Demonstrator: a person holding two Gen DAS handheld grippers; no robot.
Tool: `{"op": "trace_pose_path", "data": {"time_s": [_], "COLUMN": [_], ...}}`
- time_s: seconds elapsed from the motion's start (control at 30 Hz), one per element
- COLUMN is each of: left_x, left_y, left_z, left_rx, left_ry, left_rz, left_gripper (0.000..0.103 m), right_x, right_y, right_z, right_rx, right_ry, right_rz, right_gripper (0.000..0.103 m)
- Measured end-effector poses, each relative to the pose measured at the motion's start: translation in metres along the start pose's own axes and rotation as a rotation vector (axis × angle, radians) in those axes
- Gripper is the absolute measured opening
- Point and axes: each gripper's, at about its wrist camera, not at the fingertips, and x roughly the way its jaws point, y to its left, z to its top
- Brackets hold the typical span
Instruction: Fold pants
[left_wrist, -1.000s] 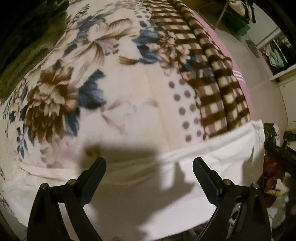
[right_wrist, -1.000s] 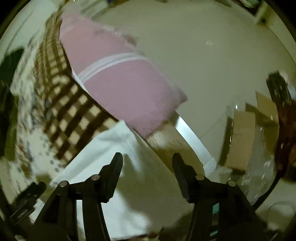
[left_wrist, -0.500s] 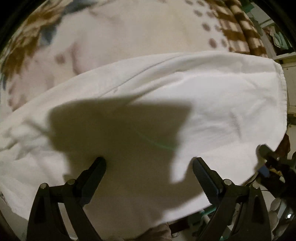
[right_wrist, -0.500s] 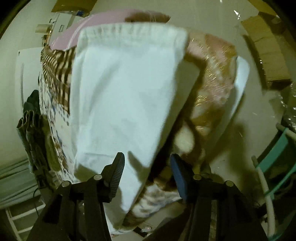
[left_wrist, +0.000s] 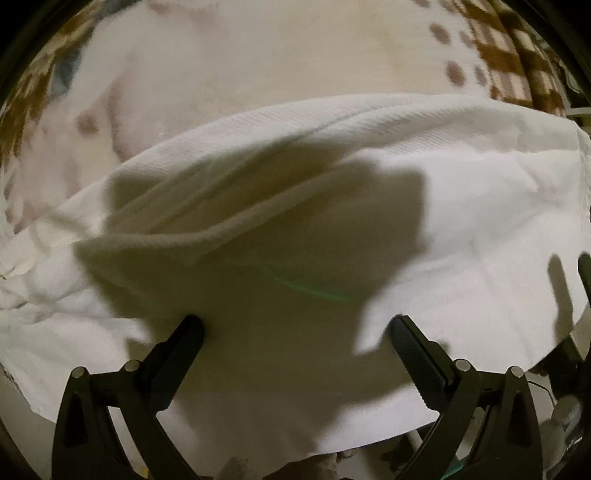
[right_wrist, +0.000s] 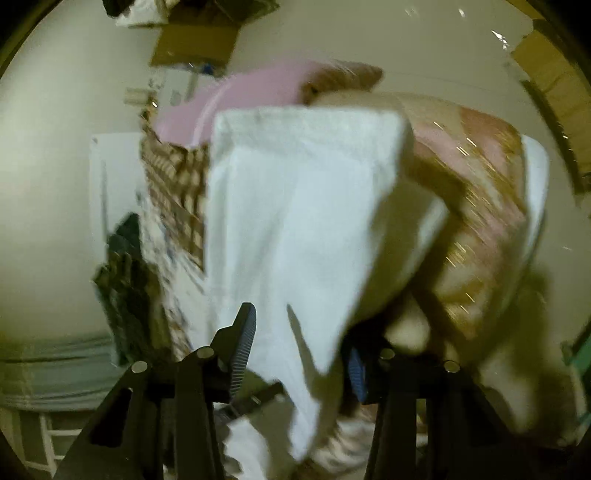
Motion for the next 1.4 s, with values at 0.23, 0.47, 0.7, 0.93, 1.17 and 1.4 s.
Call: {"op": "trace_pose_path", "data": {"time_s": [0.23,0.47,0.7,0.93,1.17,1.4], "left_x": [0.004,-0.012,-0.025,-0.047,-0.078,-0.112], "left_y": [-0.004,0.014,0.029,0.051,0.1,0.171], "left_z": [0.004,-0.001,-0.029,-0.042,-0.057,-0.089], "left_rx": [-0.041,-0.048,-0.025,-0.069,-0.134,-0.212], "left_ry": [0.053,-0.063,-0.133,-0.18,-0.212,-0.25], "left_rz": [-0.03,-0.093,-0.082,-0.118,-0.15,-0.163], "left_gripper": [0.103,0.103,0.103,0.103,0.103,0.103], "right_x": [0.018,0.022,0.029,-0.02,-0.044,-0.012], "right_y": [0.016,0.03,0.041,0.088,0.149,0.188], "right_z": [0.011,0.014,0.013,-0.028,-0.069,-0.09], "right_rx": [0.001,-0.096,-0.125,-0.271,-0.455,-0.551], "right_ry": [-0.065,-0.082,-0.121,-0.187,-0.228,-0.229], "right_rz": [-0.02,-0.068,-0.111,-0.153,-0.189,-0.281], "right_gripper": [0.014,0.015,0.012,0.01,0.009,0.009]}}
